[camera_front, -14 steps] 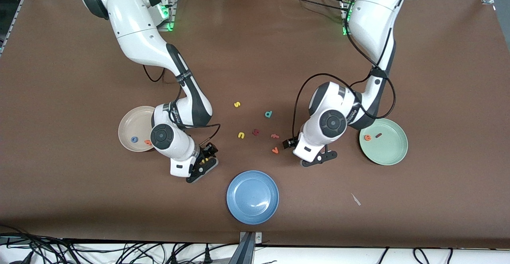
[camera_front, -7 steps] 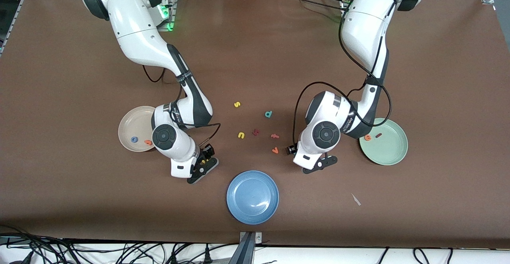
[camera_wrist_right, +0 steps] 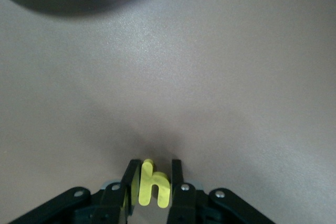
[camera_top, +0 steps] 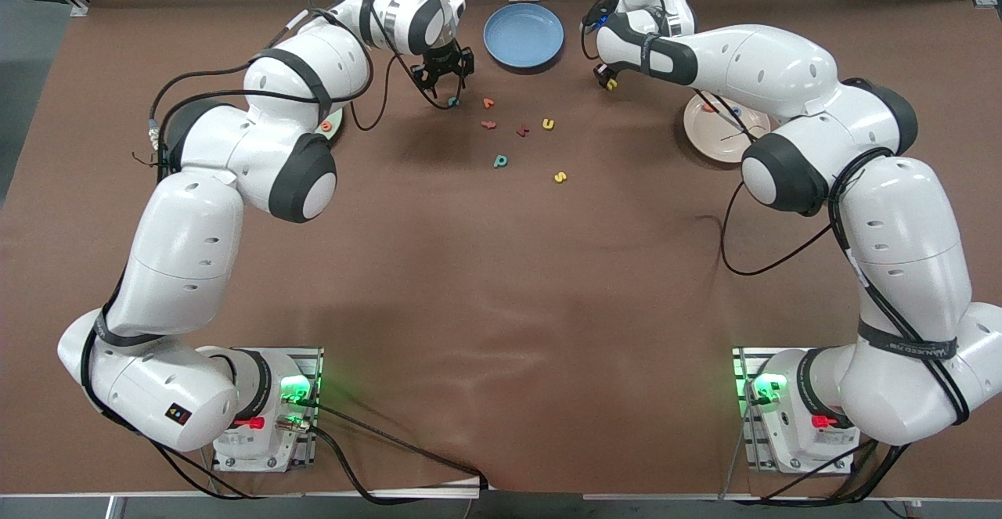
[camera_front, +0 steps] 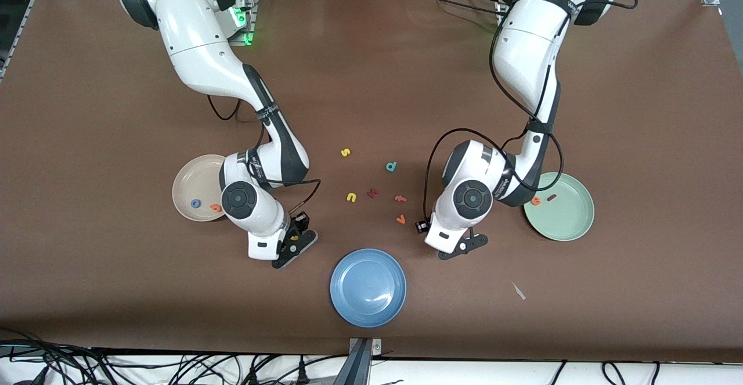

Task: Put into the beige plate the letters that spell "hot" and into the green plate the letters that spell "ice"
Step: 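Lift yellow h with the right gripper while the left gripper grasps cyan c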

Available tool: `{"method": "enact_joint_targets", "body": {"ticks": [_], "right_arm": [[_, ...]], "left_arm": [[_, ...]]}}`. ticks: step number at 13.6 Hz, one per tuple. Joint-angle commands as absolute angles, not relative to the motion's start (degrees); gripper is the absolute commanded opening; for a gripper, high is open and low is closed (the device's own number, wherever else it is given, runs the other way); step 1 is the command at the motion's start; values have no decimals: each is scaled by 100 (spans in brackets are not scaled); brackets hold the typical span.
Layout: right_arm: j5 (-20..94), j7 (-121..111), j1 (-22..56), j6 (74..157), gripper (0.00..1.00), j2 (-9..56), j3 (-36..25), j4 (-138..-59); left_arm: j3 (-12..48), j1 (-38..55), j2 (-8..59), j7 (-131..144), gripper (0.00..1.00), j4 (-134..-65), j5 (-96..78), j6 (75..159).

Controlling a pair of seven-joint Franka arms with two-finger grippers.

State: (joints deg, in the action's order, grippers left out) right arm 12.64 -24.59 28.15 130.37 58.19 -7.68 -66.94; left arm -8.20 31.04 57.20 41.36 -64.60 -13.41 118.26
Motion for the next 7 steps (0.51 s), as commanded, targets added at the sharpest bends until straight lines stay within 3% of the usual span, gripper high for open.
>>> {"method": "enact_joint_targets", "body": {"ticks": [1,2,7], "right_arm": [[1239,-2417,2821,12867,24,5959,-721,-6521],[1239,-2417,2821,12867,23,5959,-721,-6521],[1283,-2347,2821,12727,15,5950,-712,-6513]], "left_arm": [[-870,3164,5906,4140,62,-6231,-1512,11812],[-870,3181,5906,4157,57,-6231,-1512,11812],[-870,3243,5950,4157,52,-6293,-1503,11804]]}}
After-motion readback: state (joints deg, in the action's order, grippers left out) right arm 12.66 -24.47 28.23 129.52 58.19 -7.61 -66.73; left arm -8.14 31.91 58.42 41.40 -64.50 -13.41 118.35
